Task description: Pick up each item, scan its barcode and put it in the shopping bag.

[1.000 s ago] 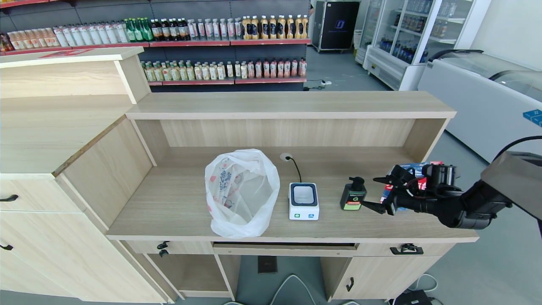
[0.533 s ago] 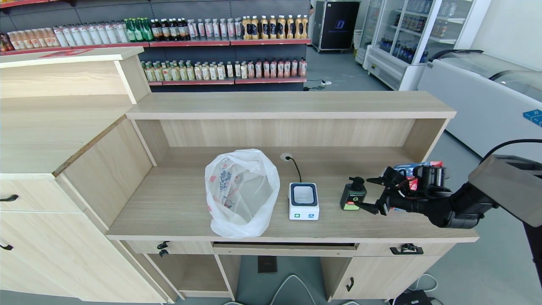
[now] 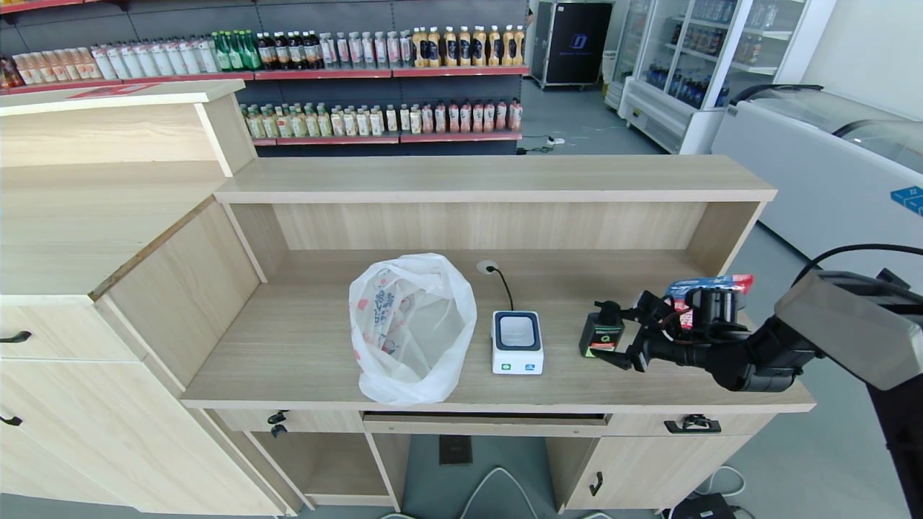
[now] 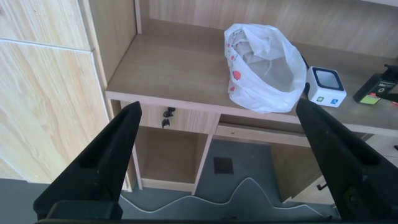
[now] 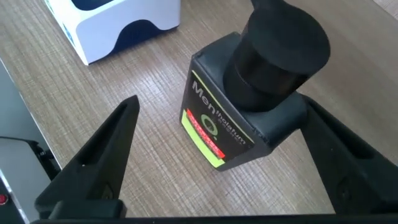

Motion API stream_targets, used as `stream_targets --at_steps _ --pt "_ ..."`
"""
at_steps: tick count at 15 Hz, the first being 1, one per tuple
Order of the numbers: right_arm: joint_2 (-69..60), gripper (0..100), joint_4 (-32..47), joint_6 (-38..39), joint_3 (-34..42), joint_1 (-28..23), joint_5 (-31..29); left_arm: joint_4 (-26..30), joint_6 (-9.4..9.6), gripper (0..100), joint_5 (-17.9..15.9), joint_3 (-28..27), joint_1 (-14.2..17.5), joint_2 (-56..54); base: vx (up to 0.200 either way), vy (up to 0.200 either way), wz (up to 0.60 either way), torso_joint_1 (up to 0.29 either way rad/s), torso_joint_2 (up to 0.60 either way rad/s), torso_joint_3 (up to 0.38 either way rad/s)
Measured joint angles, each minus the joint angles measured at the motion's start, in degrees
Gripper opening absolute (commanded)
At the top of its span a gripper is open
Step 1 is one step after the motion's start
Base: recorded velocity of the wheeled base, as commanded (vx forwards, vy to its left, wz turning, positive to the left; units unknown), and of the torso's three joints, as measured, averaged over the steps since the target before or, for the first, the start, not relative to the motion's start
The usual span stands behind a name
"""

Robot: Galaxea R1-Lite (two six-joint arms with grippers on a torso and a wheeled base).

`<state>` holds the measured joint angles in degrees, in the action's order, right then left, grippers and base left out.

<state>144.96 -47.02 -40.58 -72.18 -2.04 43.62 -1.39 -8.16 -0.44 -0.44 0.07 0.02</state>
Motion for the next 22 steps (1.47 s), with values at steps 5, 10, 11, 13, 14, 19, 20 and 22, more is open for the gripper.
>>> stream_targets --at_steps 5,10,11,13,14,19,20,22 --pt "0.9 0 0.0 0.1 -1.7 0.0 0.2 0.0 0.01 100 0.0 0.0 0.0 0.0 0.000 0.000 0.00 0.000 0.00 0.000" --pt "-1.4 0 -0.1 0.2 -0.7 -0.6 0.1 0.0 0.00 100 0.0 0.0 0.0 0.0 0.000 0.000 0.00 0.000 0.00 0.000" --pt "-3.2 0 -0.1 0.5 -0.3 -0.9 0.1 0.0 0.01 100 0.0 0.0 0.0 0.0 0.000 0.000 0.00 0.000 0.00 0.000" --pt "-9.0 0 -0.1 2.8 2.0 -2.3 0.1 0.0 0.01 100 0.0 0.0 0.0 0.0 0.000 0.000 0.00 0.000 0.00 0.000" --pt "-12.9 0 -0.1 4.1 4.2 -3.4 0.1 0.0 0.01 100 0.0 0.0 0.0 0.0 0.000 0.000 0.00 0.000 0.00 0.000" --pt "-37.1 0 -1.3 1.3 20.7 -10.4 0.2 0.0 0.01 100 0.0 0.0 0.0 0.0 0.000 0.000 0.00 0.000 0.00 0.000" --pt "-41.6 0 -1.8 -4.1 25.4 -10.9 0.5 0.0 0.01 100 0.0 0.0 0.0 0.0 0.000 0.000 0.00 0.000 0.00 0.000" --pt "-49.4 0 -1.9 -23.2 32.3 -10.7 4.5 0.0 0.00 100 0.0 0.0 0.0 0.0 0.000 0.000 0.00 0.000 0.00 0.000"
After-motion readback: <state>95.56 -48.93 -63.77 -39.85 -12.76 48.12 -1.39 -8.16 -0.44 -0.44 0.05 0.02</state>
